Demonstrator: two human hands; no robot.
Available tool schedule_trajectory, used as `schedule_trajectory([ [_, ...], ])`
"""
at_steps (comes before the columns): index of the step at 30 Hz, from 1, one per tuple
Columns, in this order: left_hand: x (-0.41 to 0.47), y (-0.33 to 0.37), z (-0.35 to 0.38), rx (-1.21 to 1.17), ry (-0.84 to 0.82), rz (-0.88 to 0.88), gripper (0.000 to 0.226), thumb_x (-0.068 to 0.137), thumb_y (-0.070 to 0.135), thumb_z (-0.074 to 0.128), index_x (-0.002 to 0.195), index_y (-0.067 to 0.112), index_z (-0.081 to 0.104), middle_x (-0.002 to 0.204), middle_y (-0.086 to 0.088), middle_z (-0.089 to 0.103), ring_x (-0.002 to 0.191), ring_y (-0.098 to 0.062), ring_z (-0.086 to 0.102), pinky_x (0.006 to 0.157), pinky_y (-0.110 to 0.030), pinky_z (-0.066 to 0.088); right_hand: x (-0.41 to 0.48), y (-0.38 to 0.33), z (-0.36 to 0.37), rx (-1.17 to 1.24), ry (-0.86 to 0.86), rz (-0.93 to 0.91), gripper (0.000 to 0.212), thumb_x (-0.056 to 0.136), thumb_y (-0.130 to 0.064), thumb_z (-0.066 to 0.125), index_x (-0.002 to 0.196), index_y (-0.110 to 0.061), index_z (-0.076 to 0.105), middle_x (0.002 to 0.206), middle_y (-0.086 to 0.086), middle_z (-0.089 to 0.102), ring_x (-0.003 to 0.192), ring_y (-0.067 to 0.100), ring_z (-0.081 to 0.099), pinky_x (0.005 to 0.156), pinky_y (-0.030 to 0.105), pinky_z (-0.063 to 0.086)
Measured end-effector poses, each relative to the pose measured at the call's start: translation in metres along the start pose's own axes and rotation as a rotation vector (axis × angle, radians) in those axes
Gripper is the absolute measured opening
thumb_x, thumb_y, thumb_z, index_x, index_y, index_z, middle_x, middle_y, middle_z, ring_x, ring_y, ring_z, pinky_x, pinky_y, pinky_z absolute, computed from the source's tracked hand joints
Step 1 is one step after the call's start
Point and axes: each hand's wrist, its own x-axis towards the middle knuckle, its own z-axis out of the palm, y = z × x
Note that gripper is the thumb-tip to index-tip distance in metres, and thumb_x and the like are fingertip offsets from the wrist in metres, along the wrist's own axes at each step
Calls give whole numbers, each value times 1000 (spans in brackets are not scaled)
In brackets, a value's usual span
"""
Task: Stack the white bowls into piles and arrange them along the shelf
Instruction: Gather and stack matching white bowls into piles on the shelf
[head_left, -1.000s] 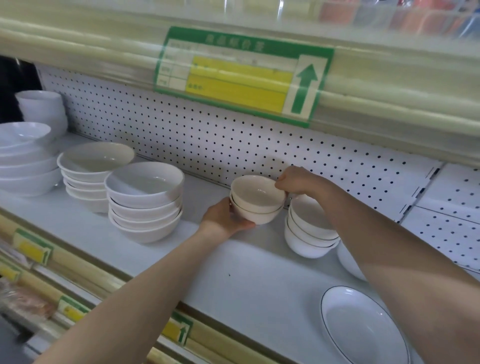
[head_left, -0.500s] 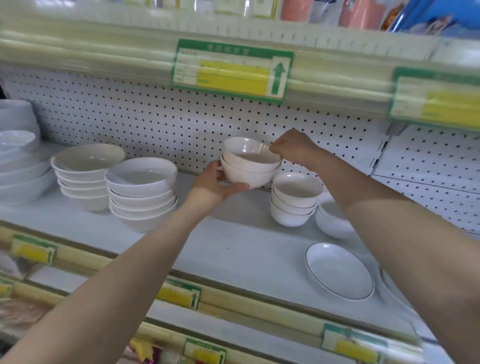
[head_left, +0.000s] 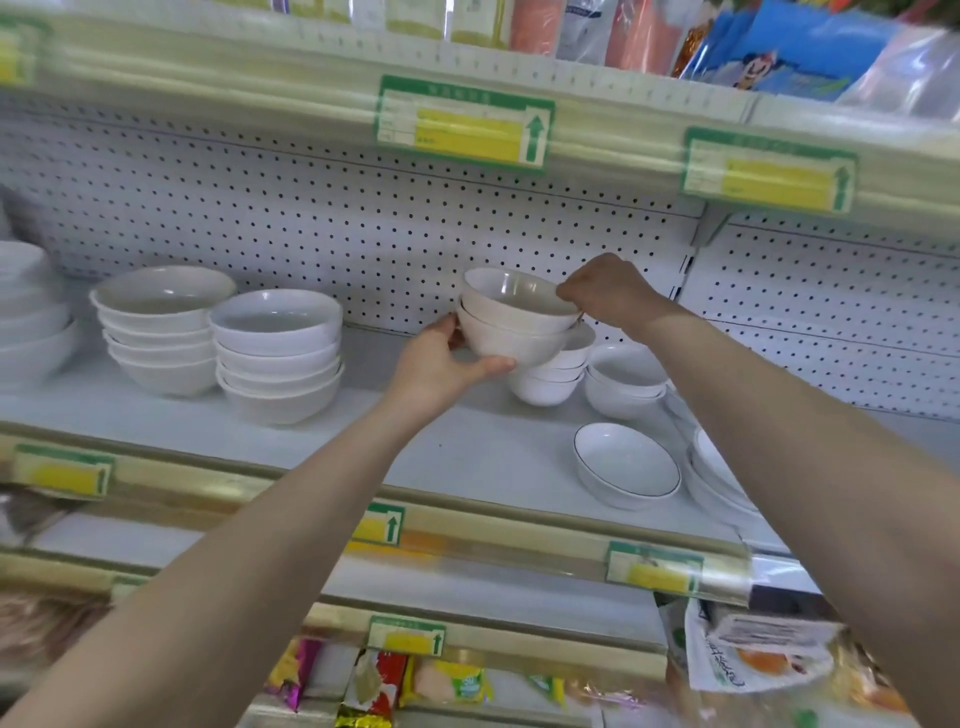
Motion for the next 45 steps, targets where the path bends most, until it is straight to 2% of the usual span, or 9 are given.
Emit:
schedule_trajectory([
  [6, -31, 6, -38, 94, 84, 36, 63, 71, 41, 84, 123, 19, 57, 107, 9, 62, 100, -6, 58, 83, -17, 41, -24, -31, 13, 92, 29, 3, 43, 85, -14, 55, 49, -17, 31, 28, -12, 35, 50, 12, 29, 44, 23, 23],
  [11, -46, 8, -81, 182, 169, 51, 63, 68, 45, 84, 120, 18, 60, 113, 3, 68, 104, -11, 61, 89, -26, 48, -26, -65, 33, 226, 3, -14, 41, 80, -18, 61, 56, -20, 28, 55, 1, 34, 58, 18, 29, 55, 29, 22],
  [14, -51, 5, -99, 235, 189, 45, 64, 66, 49, 84, 118, 21, 60, 111, 6, 68, 103, -10, 62, 92, -30, 50, -26, -76, 44, 245, -23, -30, 40, 81, -16, 60, 57, -20, 28, 56, 2, 33, 57, 18, 27, 54, 29, 20],
  [17, -54, 1, -109, 273, 195, 33, 67, 66, 52, 83, 121, 21, 59, 112, 6, 67, 103, -9, 60, 91, -30, 49, -29, -84, 52, 236, -31, -31, 41, 82, -14, 59, 54, -19, 29, 43, -4, 35, 51, 16, 28, 50, 26, 20],
  [23, -60, 4, -126, 321, 266, 64, 65, 67, 53, 81, 118, 19, 61, 109, 5, 67, 97, -10, 57, 79, -27, 44, -29, -106, 55, 219, -31, -85, 41, 83, -15, 58, 56, -19, 28, 51, -2, 33, 52, 15, 28, 51, 28, 20],
  [27, -59, 4, -147, 397, 319, 88, 63, 64, 61, 79, 110, 20, 64, 105, 6, 69, 99, -14, 59, 77, -28, 41, -25, -124, 63, 252, -32, -123, 40, 83, -15, 59, 52, -17, 35, 38, -7, 40, 51, 15, 31, 48, 25, 23],
  [32, -56, -4, -167, 393, 365, 39, 61, 66, 56, 81, 109, 16, 64, 106, 5, 69, 101, -13, 59, 78, -27, 44, -11, -149, 78, 306, -67, -242, 22, 82, -17, 61, 62, -10, 56, 60, 5, 55, 59, 17, 45, 55, 23, 33],
  [38, -44, -16, -187, 415, 422, 9, 64, 67, 49, 83, 115, 14, 60, 107, 3, 69, 101, -12, 60, 76, -25, 43, 8, -174, 95, 316, -107, -312, 36, 82, -17, 60, 47, -13, 55, 45, -5, 56, 36, 3, 40, 37, 14, 30],
  [45, -31, -35, -201, 424, 381, -35, 66, 72, 44, 82, 124, 15, 55, 114, 2, 67, 111, -15, 59, 84, -28, 45, 24, -185, 117, 274, -164, -291, 22, 82, -14, 56, 70, -3, 71, 59, 4, 65, 39, 2, 45, 43, 16, 33],
])
